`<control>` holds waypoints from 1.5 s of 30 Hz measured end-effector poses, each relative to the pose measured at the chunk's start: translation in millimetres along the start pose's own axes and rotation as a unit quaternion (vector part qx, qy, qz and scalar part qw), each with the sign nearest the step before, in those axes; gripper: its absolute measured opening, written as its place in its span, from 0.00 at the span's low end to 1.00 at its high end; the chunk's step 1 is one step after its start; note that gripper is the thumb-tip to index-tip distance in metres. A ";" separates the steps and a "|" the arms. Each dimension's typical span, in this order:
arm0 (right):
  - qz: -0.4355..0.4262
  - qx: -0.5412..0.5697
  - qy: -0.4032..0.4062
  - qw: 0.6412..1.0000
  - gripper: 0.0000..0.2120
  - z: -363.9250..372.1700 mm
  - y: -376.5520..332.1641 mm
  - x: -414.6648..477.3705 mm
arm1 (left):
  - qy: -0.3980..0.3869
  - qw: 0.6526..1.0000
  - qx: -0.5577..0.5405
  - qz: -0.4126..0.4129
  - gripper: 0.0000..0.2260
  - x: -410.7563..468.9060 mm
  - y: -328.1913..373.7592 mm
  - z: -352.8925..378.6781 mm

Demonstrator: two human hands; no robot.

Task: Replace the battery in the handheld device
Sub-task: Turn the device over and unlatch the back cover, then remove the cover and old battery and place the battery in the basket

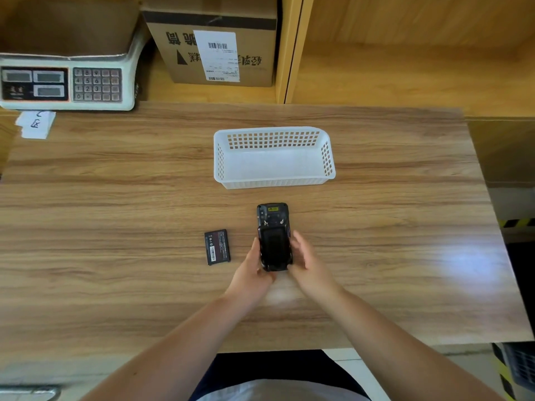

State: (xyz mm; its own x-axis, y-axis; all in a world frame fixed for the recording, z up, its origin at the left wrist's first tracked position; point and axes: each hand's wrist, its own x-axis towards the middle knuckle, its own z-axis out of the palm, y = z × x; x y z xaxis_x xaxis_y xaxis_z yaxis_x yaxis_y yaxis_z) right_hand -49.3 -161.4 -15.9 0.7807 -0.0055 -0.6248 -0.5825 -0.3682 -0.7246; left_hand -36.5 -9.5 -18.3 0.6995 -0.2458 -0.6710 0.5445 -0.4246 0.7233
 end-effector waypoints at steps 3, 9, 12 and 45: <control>0.009 0.051 -0.011 0.999 0.36 10.1 10.9 -9.7 | -0.005 0.999 -0.041 0.014 0.45 1.4 -13.0 6.4; 0.000 0.157 0.000 0.988 0.28 8.9 -7.7 -21.2 | 0.006 0.995 -0.097 0.018 0.36 -8.7 9.6 8.2; 0.000 0.174 0.029 0.984 0.25 -2.6 -15.0 -26.4 | -0.017 0.994 -0.103 0.019 0.36 -10.8 20.7 12.1; 0.089 -0.125 0.183 0.971 0.27 -49.5 39.5 -18.6 | -0.075 0.978 0.193 0.001 0.40 11.8 44.3 91.7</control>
State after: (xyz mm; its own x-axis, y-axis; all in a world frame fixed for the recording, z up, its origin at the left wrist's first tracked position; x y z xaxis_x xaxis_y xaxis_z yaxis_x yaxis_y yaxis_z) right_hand -75.6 -221.9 -18.5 0.7275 -0.4031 -0.5552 -0.6782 -0.5448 -0.4932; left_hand -46.6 -111.1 -9.2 0.6089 -0.3593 -0.7072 0.3084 -0.7142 0.6283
